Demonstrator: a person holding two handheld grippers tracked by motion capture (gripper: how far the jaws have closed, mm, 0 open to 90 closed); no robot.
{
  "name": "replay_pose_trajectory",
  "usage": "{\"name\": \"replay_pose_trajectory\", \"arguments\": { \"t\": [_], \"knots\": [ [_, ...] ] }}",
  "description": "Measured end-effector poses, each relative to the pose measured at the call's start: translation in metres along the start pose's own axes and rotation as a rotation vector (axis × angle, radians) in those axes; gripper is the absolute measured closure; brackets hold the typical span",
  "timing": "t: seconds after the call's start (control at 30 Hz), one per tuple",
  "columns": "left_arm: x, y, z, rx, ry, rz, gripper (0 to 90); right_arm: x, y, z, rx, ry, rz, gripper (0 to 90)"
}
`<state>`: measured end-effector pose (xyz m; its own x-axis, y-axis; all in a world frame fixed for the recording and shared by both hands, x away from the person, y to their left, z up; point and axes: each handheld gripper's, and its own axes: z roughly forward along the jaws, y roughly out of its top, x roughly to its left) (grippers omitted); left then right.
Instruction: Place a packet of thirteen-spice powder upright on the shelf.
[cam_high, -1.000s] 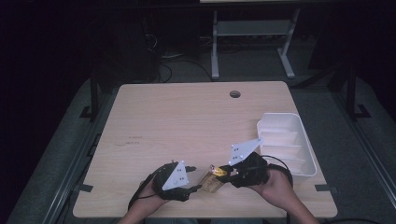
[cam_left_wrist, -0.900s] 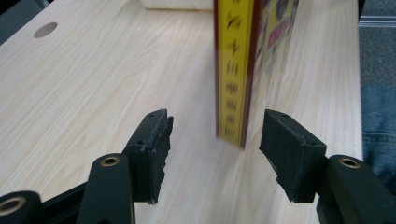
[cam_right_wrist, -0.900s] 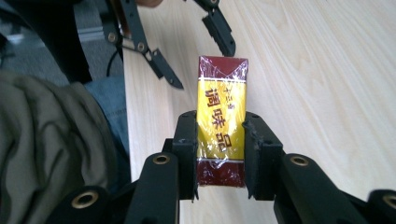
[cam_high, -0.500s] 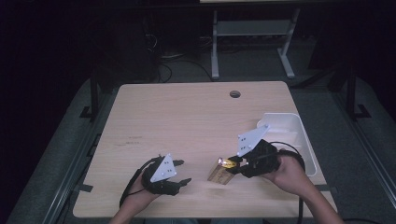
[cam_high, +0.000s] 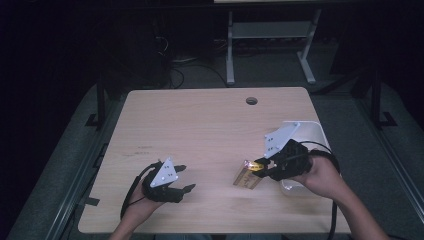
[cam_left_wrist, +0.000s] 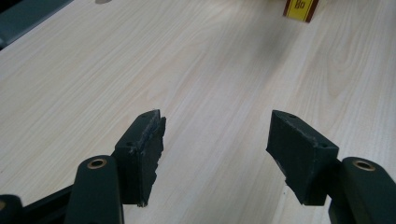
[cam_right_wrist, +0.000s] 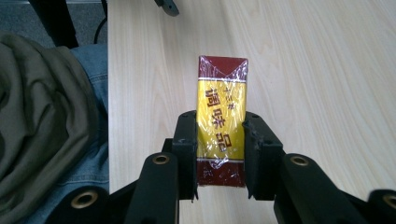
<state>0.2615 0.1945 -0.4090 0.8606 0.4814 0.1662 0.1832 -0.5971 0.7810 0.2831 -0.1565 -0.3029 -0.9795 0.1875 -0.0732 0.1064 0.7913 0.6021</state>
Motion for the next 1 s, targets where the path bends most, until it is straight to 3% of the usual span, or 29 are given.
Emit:
{"name": "replay_pose_trajectory", "arguments": {
  "t": [0.4,1.0],
  "knots": [
    [0.01,-0.005,-0.005,0.005,0.026,-0.027,33.3,-0.01,-0.007,-0.024,0.02,-0.042,0.002,68.7],
    [0.016,-0.007,-0.007,0.003,0.037,-0.044,32.5,-0.02,-0.032,-0.05,0.056,-0.109,0.056,68.6]
  ]
}}
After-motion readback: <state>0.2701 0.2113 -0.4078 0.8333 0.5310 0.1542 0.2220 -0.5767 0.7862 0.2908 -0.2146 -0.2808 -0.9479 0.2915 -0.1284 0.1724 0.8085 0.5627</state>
